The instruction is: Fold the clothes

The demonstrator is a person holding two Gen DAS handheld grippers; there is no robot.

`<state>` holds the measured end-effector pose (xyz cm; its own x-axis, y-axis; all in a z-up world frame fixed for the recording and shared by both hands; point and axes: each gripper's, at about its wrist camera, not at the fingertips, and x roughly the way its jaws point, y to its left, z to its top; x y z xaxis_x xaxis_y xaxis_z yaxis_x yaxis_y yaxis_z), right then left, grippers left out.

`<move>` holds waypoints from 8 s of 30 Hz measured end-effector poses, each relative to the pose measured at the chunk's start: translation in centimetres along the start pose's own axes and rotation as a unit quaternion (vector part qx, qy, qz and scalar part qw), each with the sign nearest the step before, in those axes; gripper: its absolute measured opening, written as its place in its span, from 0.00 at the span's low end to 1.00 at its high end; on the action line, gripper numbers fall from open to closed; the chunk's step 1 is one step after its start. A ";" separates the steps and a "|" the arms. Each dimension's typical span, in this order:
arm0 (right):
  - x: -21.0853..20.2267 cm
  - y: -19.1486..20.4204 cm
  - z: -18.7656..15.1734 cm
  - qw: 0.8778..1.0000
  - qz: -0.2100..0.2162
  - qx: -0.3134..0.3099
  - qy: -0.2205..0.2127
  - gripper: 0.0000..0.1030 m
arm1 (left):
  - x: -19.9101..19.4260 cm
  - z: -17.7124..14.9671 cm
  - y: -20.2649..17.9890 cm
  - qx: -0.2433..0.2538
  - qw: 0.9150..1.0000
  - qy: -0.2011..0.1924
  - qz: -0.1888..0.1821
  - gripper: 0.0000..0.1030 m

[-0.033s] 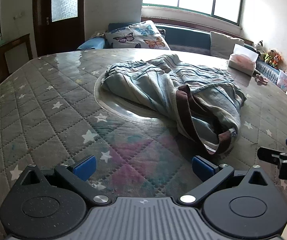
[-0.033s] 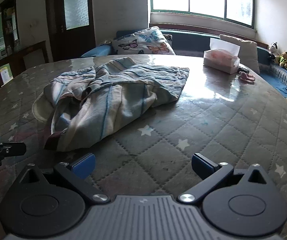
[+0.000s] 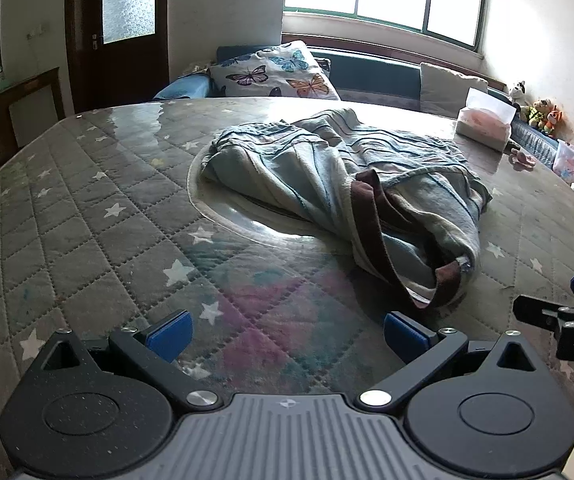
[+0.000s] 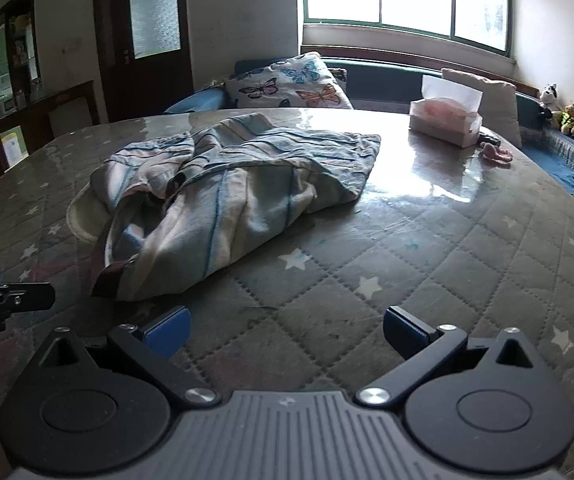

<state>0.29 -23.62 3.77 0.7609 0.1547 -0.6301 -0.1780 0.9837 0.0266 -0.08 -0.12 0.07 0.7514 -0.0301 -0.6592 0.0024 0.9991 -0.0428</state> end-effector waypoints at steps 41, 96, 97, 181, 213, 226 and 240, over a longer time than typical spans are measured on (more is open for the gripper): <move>0.7 1.8 -1.1 0.998 0.008 -0.023 0.051 1.00 | 0.3 -0.7 -1.6 0.022 0.998 0.049 -0.021 1.00; 5.5 1.9 9.1 0.998 0.031 -0.052 0.015 0.99 | 6.6 11.5 -1.1 0.050 0.999 0.015 -0.004 0.94; 5.8 1.8 9.5 0.998 0.033 -0.051 0.015 0.99 | 7.0 12.1 -1.2 0.052 0.999 0.013 -0.005 0.93; 0.4 -12.0 4.7 0.994 -0.053 0.090 0.024 0.40 | 0.8 3.4 -1.4 0.167 0.984 0.001 -0.058 0.39; 2.4 -14.0 2.5 0.990 -0.098 0.074 0.075 0.48 | -2.1 0.3 17.5 -0.128 0.979 0.042 0.154 0.12; -0.8 -9.1 4.1 0.999 0.004 0.005 0.054 0.48 | -5.4 1.1 8.7 0.025 1.000 0.003 -0.012 0.33; -0.1 3.1 2.6 0.965 0.191 -0.151 0.099 0.46 | -3.5 -0.3 2.9 0.114 0.989 0.030 -0.088 0.29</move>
<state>1.28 -20.30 5.90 0.4751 0.4512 -0.7555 -0.6184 0.7820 0.0782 -2.91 2.89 2.01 0.6859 -0.1989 -0.7000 0.2831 0.9591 0.0049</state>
